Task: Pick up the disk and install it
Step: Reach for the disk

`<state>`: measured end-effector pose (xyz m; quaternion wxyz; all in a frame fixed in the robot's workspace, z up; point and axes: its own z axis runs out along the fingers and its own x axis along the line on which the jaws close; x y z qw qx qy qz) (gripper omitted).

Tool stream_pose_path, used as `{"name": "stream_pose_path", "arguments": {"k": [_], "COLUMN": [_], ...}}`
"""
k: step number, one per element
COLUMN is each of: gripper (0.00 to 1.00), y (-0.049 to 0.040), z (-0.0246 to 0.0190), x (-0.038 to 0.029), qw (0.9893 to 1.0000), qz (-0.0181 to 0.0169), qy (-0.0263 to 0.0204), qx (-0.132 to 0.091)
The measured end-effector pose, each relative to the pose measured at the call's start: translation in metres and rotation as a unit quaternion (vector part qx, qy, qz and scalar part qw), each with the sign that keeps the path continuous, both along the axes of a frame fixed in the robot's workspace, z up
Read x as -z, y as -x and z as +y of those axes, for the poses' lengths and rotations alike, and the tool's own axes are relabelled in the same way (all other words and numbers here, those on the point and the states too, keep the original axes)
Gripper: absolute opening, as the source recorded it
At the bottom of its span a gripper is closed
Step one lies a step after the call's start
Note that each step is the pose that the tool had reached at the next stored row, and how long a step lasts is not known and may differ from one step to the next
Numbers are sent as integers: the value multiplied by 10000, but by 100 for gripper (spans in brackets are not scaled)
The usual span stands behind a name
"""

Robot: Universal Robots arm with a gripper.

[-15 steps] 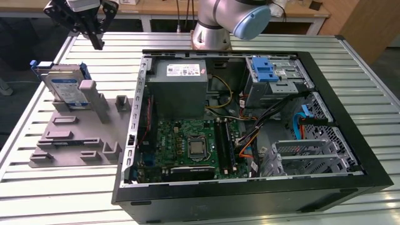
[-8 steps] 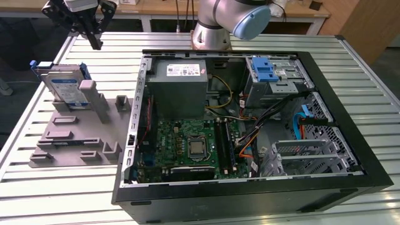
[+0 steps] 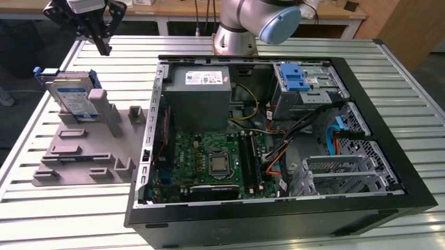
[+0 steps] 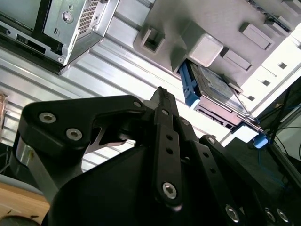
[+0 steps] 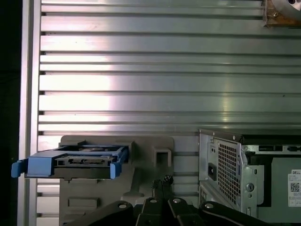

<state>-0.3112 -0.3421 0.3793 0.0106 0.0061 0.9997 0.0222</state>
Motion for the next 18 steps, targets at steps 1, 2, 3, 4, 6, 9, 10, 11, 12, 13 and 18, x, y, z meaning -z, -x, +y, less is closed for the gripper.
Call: {"name": "stream_pose_path", "arguments": {"k": [1, 2, 3, 4, 6, 9, 10, 11, 12, 13, 18], "gripper": [11, 11, 11, 11, 11, 11, 11, 11, 11, 11, 11], "y": [1, 3, 10, 20, 39, 77, 103, 131, 164, 196, 351], "z": [0, 0, 0, 0, 0, 0, 0, 0, 0, 0, 3], "x": [0, 0, 0, 1, 4, 9, 11, 13, 15, 17, 34], "qw": [10000, 10000, 10000, 10000, 9999, 9998, 9998, 9998, 9998, 9998, 9998], "qz": [24, 41, 46, 47, 46, 46, 46, 46, 46, 46, 46], "qy": [-6, -10, -9, -9, -9, -8, -9, -9, -8, -9, -9], "qx": [0, 0, -4, -28, -104, -205, -213, -215, -216, -216, -216]}}
